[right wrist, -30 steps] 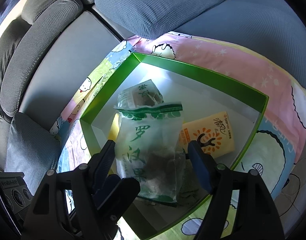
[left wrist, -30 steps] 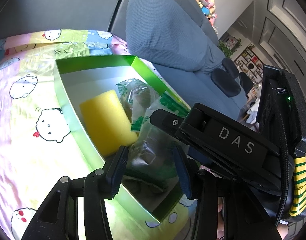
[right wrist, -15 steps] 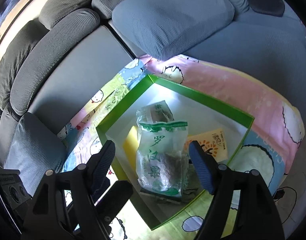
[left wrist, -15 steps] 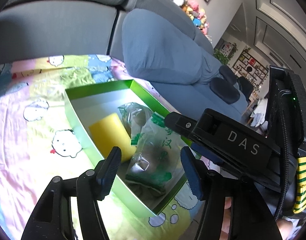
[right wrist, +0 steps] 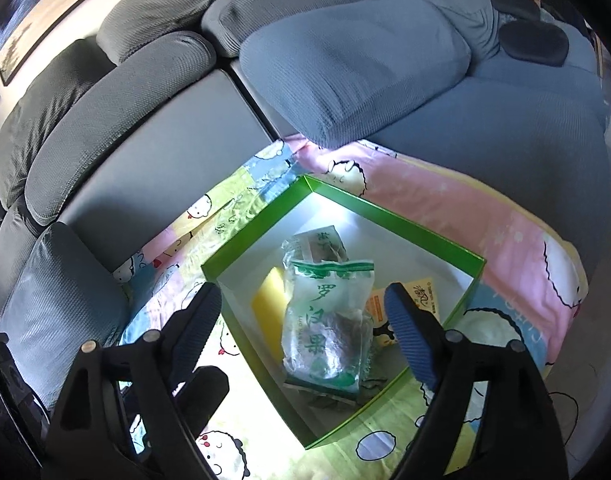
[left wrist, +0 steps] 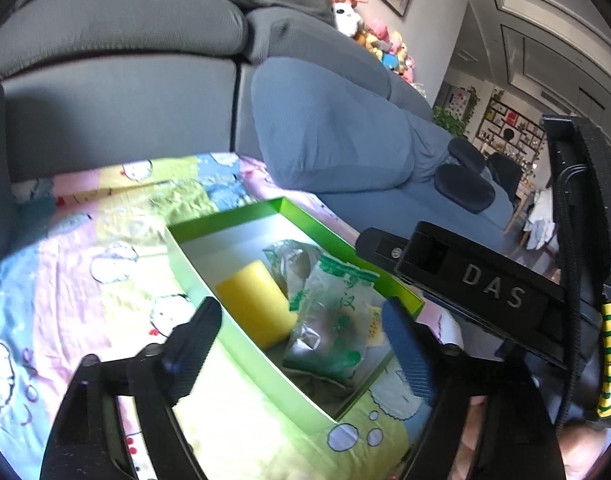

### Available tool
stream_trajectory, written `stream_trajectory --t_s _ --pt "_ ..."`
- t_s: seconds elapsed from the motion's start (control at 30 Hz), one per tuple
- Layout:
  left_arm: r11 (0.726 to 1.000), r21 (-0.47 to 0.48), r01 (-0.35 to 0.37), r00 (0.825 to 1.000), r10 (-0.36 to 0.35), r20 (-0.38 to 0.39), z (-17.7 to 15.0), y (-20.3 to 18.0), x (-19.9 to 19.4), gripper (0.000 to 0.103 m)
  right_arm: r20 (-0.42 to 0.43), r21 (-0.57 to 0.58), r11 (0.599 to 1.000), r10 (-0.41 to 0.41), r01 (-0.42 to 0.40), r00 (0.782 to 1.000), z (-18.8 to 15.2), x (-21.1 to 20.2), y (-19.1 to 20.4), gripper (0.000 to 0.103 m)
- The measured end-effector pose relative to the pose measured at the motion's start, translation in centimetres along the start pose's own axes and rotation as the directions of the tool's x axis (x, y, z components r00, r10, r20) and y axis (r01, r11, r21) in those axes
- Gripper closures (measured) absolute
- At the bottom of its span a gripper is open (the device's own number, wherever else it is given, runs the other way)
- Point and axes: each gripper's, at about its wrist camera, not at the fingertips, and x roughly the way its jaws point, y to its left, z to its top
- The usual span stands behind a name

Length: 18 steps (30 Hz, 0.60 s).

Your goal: Organize objects

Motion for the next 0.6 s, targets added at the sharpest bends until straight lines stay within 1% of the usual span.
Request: stream_trajectory --t_s 0.1,0.2,0.27,0.4,0.6 --pt "1.0 0.013 -0.008 1.0 0.008 0.015 0.2 0.0 -0.5 0.019 0.025 -0.015 1.0 0.006 -0.005 1.0 0.0 -1.0 0.4 0.015" --pt "0.999 0.024 -0.026 0.999 0.025 0.031 0.4 -0.2 -1.0 0.015 0.058 -0.027 1.0 -0.006 0.008 0.998 0.0 -2.1 0.7 0.011" --pt "0.999 0.031 -0.035 0.999 0.034 0.034 0.4 -0.3 -1.2 0.015 0.077 -0.035 0.999 -0.013 0.015 0.997 0.1 -2.6 0.8 0.009" --pt "0.997 0.049 -0.063 0.997 0.061 0.042 0.4 -0.6 -1.6 0.015 0.07 -0.036 0.999 0.004 -0.001 0.998 0.0 -2.7 0.7 0.009" --pt "0.996 0.057 -0.066 0.997 0.064 0.044 0.2 -0.6 -2.0 0.015 0.096 -0.045 0.998 -0.05 0.054 0.994 0.0 -3.5 0.8 0.008"
